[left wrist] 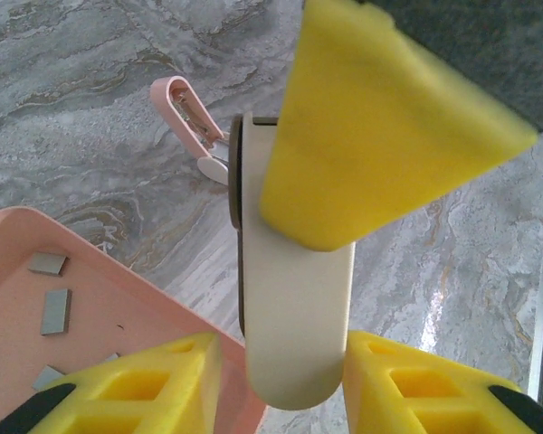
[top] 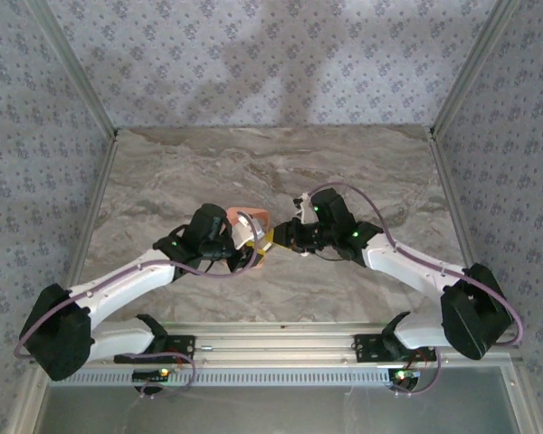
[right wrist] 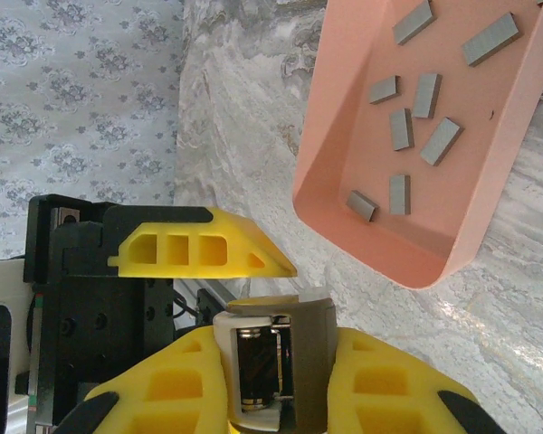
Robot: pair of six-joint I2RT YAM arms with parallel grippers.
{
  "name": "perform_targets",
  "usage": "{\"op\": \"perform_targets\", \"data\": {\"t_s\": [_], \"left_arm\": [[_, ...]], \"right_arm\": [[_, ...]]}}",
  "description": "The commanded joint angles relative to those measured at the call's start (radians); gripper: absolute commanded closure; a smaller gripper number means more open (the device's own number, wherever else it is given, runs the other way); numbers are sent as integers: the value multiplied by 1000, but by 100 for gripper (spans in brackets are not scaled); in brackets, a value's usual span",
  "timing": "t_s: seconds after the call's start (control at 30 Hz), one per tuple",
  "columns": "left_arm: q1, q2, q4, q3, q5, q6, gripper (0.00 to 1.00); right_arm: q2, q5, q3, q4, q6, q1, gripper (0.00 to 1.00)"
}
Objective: Load the staples into the stapler
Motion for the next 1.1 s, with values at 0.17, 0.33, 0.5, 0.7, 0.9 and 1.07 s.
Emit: {"op": "perform_targets", "data": {"t_s": [0.17,0.33,0.5,0.7,0.9,1.07], "left_arm": [[-8,-5,22,34,45,29,73],[-10,-1,12,47,59,22,71],[-10,3,2,59,84,26,87],[-9,0,-28,74,95,3,94],[-5,-13,-35,77,55,-102,98],[35,-5,-21,82,26,-364,100]], "right_arm": [[4,-23,3,19,19,2,94],[3,-22,7,19,20,3,94],[6,-23,10,14,15,3,94],[-3,-3,8,9,-2,2,91],[-37,36,11,-9,-77,-4,60],[-165,222,-49,-14,-253,-7,46]]}}
